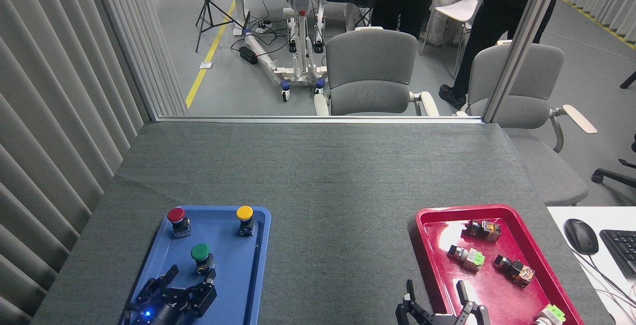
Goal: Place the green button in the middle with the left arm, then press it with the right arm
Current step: 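Reach the left hand to the green button and grasp it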
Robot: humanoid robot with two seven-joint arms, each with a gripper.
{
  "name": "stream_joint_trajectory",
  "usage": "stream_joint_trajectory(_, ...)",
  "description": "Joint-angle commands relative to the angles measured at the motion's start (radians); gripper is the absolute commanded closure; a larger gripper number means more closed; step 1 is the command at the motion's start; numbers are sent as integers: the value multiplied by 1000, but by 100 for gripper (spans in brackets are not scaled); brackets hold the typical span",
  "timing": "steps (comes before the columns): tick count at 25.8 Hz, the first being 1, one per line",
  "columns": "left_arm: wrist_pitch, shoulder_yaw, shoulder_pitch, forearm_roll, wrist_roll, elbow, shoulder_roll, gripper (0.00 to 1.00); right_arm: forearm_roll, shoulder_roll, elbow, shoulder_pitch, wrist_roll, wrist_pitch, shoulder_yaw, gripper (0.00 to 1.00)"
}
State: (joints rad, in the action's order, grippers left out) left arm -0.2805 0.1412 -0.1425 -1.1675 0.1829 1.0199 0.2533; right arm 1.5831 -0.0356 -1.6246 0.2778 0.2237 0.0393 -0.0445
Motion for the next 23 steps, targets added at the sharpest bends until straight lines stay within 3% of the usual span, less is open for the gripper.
stream_joint_trajectory(1, 11, 9, -14, 0, 7, -17, -2, 0, 0, 0, 2, 0, 0, -1, 0, 0)
stream_joint_trajectory(7, 21, 29, -39, 0, 7, -24, -14, 2, 0, 6, -3, 0, 0, -1, 0, 0)
stream_joint_trajectory(9, 24, 34, -42, -1, 7, -29, -14, 9, 0, 6, -3, 0, 0, -1, 0, 0)
stream_joint_trajectory(11, 24, 49, -49, -1, 9, -38, -16, 23, 0, 6, -1, 0, 0, -1, 0, 0)
stream_joint_trajectory(12, 24, 58, -54, -3, 10, -44, -14, 34, 0, 6, -1, 0, 0, -1, 0, 0)
stream_joint_trajectory(14, 24, 63, -57, -1, 16, -58, -14, 64, 0, 6, -1, 0, 0, -1, 0, 0)
stream_joint_trajectory(15, 24, 63, -57, -1, 26, -63, -14, 72, 0, 6, -1, 0, 0, -1, 0, 0)
stream_joint_trajectory(17, 24, 64, -57, -1, 38, -70, -11, 79, 0, 8, -3, 0, 0, -1, 0, 0)
stream_joint_trajectory(20, 9, 64, -55, -15, 59, -70, -5, 98, 0, 10, -1, 0, 0, -1, -2, 0)
stream_joint_trajectory(23, -29, 64, -52, -58, 99, -61, 1, 100, 0, 14, -3, 1, -1, -1, -3, 0)
